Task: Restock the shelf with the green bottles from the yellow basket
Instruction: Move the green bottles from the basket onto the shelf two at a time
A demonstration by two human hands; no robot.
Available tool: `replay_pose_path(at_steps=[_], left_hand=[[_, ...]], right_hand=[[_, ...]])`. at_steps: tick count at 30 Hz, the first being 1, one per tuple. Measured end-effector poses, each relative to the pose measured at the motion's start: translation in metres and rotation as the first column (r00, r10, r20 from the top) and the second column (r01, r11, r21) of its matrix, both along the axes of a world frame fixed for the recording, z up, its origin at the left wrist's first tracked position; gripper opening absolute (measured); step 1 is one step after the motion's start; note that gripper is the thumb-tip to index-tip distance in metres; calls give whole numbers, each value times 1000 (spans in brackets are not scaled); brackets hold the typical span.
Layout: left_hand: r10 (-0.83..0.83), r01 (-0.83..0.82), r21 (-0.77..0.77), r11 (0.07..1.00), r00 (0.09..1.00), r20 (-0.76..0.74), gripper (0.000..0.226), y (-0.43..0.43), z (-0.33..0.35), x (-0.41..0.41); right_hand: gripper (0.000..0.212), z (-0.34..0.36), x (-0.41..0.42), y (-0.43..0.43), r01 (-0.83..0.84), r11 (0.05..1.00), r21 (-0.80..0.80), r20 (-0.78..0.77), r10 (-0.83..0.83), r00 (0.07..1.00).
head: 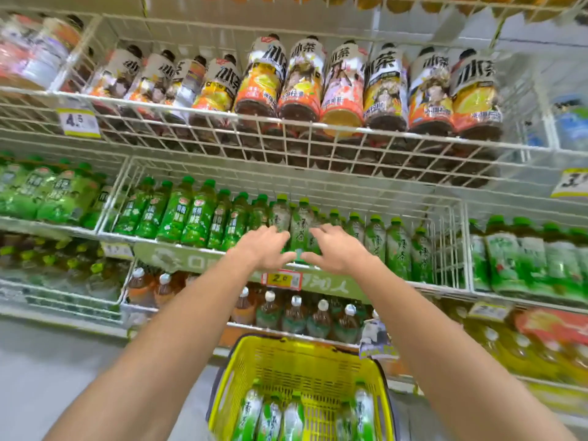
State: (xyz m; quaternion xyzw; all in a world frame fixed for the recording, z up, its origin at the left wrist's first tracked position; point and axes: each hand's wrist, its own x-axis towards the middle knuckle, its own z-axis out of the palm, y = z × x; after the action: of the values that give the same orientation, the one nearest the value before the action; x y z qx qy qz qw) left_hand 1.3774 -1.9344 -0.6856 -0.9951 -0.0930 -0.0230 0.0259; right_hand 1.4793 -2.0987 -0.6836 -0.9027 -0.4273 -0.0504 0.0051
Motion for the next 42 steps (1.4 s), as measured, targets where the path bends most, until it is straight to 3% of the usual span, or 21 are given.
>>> replay_pose_path(at_steps=[13,21,26,36,42], left_hand=[[-4,-12,-109,994,989,-151,59,-12,-159,-60],[-5,-111,-243,964,903,-430,62,-20,-305,-69],[-30,-149,-302,941,856,-516,59,-20,-365,-59],[-42,-217,-320,922,766,-641,54,-16,-441,-11],[-40,-197,-302,933,776,-630,52,-26,-472,17]], right_hand=[[77,-154,-54,-17,-12,1000,26,-221,17,975],[79,-304,-67,-29,102,959,-265,-478,-222,850],[79,-373,-57,-33,132,914,-384,-537,-337,773],[75,-466,-24,-20,126,897,-424,-595,-381,708],[65,-494,-13,-16,142,868,-475,-608,-440,660]])
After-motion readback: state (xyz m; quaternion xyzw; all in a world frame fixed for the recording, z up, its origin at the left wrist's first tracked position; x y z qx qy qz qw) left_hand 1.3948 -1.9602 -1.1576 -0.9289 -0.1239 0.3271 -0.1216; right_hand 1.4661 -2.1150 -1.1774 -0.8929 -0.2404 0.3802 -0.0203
